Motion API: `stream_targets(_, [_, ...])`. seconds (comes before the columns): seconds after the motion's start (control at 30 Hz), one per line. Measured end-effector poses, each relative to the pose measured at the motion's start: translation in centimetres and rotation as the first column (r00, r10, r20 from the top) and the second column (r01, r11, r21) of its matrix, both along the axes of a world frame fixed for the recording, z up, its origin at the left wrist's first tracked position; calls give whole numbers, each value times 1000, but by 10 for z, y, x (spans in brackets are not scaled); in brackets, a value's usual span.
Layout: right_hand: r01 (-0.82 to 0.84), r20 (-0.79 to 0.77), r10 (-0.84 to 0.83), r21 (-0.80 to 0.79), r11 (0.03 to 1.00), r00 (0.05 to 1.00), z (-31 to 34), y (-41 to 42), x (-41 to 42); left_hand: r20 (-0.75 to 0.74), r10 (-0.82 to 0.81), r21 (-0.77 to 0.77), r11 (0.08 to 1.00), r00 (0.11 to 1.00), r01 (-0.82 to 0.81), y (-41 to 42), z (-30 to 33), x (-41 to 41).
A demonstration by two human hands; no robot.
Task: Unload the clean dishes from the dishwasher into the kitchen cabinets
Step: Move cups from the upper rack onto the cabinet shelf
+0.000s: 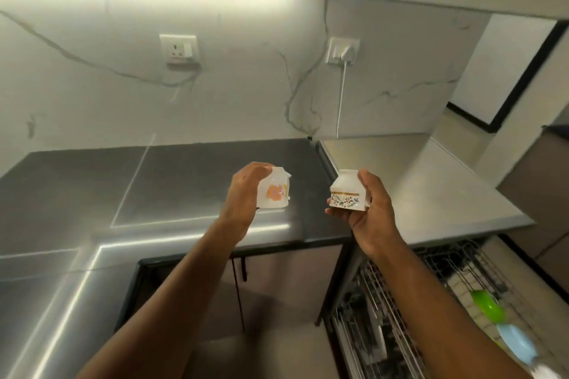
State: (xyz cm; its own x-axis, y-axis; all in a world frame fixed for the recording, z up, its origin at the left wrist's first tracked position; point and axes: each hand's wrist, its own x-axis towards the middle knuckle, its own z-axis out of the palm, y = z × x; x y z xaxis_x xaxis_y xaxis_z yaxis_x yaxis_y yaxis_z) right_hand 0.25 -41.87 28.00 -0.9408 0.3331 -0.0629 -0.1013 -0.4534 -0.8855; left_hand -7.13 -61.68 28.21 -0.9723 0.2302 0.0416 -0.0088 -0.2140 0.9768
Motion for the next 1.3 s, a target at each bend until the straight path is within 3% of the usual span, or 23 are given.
stream_targets(0.3, [-59, -144, 64, 41, 997, 988, 67, -7, -45, -207, 95, 4, 995, 974, -97, -20, 79, -41])
stream_targets(0.63, [-98, -281, 134, 137, 986, 950, 145, 13, -116, -482, 215, -52, 961, 849, -272, -2, 180, -92])
stream_targets(0.77, [-96, -317, 151, 183, 979, 936, 165, 18, -135, -504, 215, -166, 926, 836, -338, 8, 204, -106])
stream_targets(1.0, [-92, -376, 170, 216, 972, 911, 203, 30, -166, -545, 309, -60, 913, 780, -404, 24, 233, -124])
stream_targets(1.3, [56, -369, 94, 377, 924, 925, 240, 48, -207, -666, 297, -108, 869, 684, -483, 29, 264, -152])
